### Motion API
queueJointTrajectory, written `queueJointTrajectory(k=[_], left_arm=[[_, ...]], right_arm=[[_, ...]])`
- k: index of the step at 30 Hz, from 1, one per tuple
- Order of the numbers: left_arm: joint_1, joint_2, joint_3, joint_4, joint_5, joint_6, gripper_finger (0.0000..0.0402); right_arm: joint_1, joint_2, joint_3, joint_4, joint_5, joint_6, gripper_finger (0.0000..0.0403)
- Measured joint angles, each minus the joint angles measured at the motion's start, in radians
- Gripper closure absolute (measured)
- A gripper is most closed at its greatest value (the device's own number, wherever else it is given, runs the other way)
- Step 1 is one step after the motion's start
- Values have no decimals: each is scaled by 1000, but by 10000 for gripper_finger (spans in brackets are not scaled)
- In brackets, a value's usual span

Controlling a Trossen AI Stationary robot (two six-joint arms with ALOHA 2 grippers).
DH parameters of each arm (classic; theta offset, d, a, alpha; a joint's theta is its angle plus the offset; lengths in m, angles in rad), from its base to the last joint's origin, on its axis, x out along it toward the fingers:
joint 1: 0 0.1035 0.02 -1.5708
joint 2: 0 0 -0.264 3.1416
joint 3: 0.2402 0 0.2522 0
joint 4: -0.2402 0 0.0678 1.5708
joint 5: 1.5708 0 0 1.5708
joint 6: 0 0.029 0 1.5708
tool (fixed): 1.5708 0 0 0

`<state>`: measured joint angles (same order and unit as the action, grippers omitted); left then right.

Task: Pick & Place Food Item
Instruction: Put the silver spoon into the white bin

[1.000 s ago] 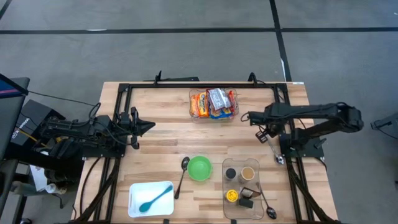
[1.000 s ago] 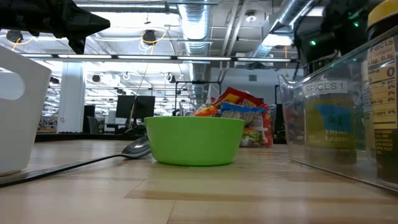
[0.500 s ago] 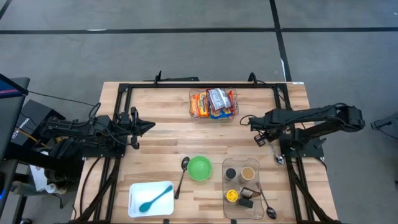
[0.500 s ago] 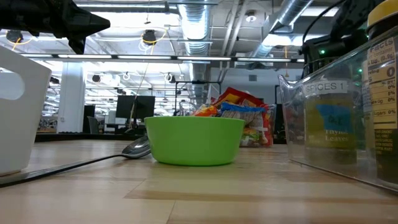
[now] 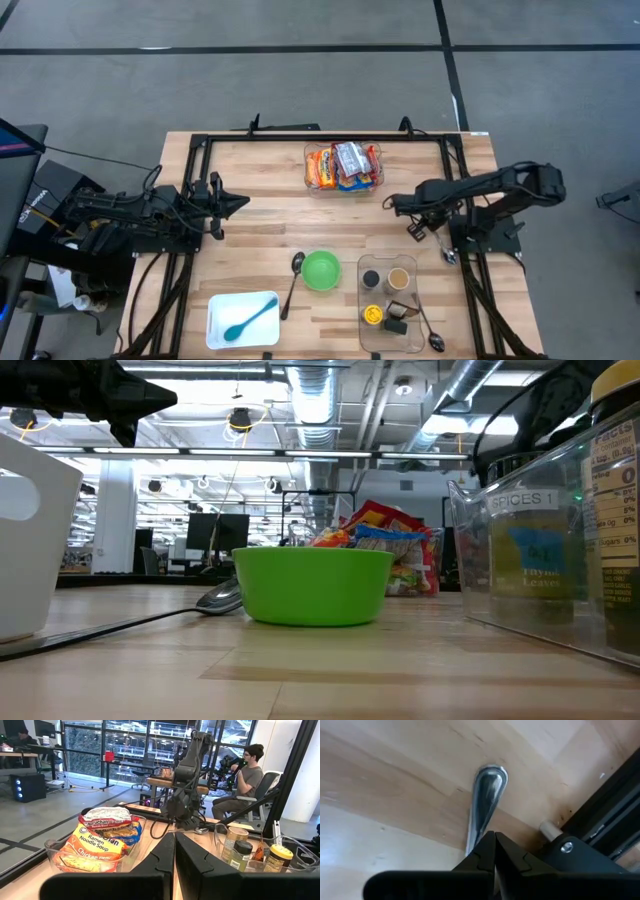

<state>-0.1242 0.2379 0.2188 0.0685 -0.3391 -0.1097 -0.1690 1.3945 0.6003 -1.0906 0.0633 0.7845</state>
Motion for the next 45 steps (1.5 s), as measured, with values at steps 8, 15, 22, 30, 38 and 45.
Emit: queueJointTrajectory(k=[8,15,22,30,38,45], left_arm=[[0,0,0,0,0,0,394],[0,0,0,0,0,0,394],[0,0,0,0,0,0,394],[0,0,0,0,0,0,394],[0,0,0,0,0,0,394],[0,0,0,0,0,0,394]], right_arm=[[32,85,0,10,-19,-25,402],[79,92,3,50,-66,-5,402],[98,92,35,83,-68,17,402],[97,91,74,69,-68,-34,402],[97,90,130,-71,-81,-110,402],[115,90,132,-140,-197,-172,402]])
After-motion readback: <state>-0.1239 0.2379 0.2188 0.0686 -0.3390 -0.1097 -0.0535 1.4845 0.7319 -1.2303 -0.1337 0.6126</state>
